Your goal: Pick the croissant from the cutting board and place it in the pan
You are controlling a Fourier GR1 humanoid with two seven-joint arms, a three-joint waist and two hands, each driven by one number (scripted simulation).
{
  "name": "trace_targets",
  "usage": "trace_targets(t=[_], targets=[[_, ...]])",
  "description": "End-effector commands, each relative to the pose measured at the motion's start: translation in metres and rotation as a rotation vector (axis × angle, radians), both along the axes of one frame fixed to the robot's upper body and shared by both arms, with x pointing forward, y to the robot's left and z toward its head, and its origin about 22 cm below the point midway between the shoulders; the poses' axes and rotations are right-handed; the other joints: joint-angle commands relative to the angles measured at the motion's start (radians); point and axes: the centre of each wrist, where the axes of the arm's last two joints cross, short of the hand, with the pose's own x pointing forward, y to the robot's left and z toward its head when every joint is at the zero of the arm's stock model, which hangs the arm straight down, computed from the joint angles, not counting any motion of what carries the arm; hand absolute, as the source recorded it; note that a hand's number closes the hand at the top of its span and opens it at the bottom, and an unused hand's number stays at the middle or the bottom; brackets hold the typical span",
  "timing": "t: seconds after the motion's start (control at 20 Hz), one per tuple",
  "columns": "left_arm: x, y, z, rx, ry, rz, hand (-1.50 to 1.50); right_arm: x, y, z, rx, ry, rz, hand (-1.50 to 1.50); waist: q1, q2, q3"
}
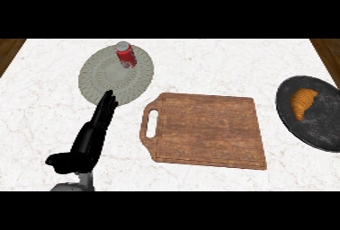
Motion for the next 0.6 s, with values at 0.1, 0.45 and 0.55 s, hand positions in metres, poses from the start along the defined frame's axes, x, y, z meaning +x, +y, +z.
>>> trace_targets(t=[0.1,0.45,0.55], targets=[[0.006,0.001,-0.003,0.001,0.003,0.0,0.0,-0.025,-0.018,0.01,0.027,-0.073,0.128,-1.5,-0.007,-0.002,-0.001],[0.004,-0.003,0.008,0.0,0.01,0.011,0.0,-0.043,-0.011,-0.015,0.009,-0.041,0.128,-1.5,-0.004,-0.002,0.0],[-0.005,0.011,-0.016,0.008,0.022,0.007,0.0,-0.055,-0.024,-0.003,-0.006,-0.064,0.093,-1.5,-0.004,-0.001,-0.001]])
